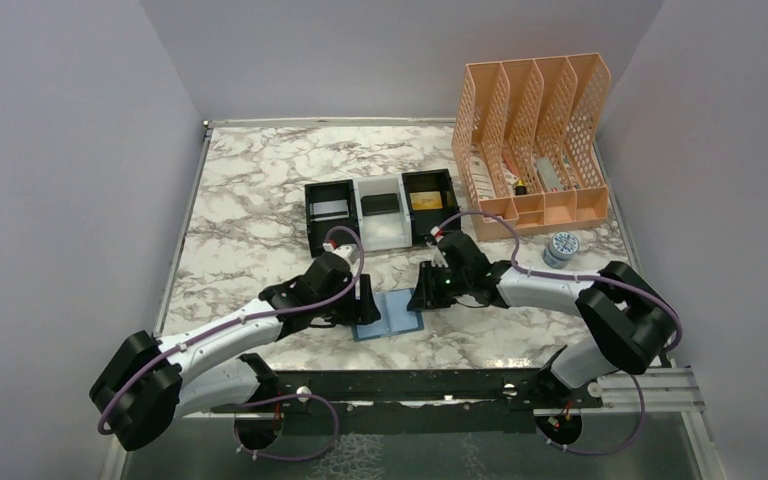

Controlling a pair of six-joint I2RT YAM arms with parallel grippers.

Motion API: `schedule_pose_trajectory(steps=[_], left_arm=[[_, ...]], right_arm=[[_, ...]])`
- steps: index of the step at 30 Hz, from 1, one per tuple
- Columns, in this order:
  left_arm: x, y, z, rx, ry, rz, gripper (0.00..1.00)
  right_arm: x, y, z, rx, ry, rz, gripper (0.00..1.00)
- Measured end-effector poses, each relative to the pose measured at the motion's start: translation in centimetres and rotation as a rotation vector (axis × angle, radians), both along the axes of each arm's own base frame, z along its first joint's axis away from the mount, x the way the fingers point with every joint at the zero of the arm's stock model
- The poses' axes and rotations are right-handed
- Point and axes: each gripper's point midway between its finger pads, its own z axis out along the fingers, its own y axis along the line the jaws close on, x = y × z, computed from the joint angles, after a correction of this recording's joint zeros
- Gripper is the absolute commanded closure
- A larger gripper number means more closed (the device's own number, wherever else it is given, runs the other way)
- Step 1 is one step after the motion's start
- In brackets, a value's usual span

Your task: Take the credit cards out of the card holder

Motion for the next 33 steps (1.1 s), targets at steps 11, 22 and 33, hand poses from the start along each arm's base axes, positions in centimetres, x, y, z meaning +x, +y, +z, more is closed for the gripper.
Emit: schedule_pose_trajectory(steps=[11,22,33], left_arm=[[0.0,1.8,-2.9,0.109,0.034,0.052,0.63],[0.5,1.4,-3.2,0.092,0.012,0.055,0.72],[0.4,1.5,-3.2,0.084,0.003,0.057,0.74]], right_arm=[[-0.9,0.3,-0.9,0.007,0.058,0.025,0.81],[-1.5,2.7,1.6,0.156,0.087,0.099,0.81],[-1.5,5.2,3.6,0.27,0.105,0.199,0.69]])
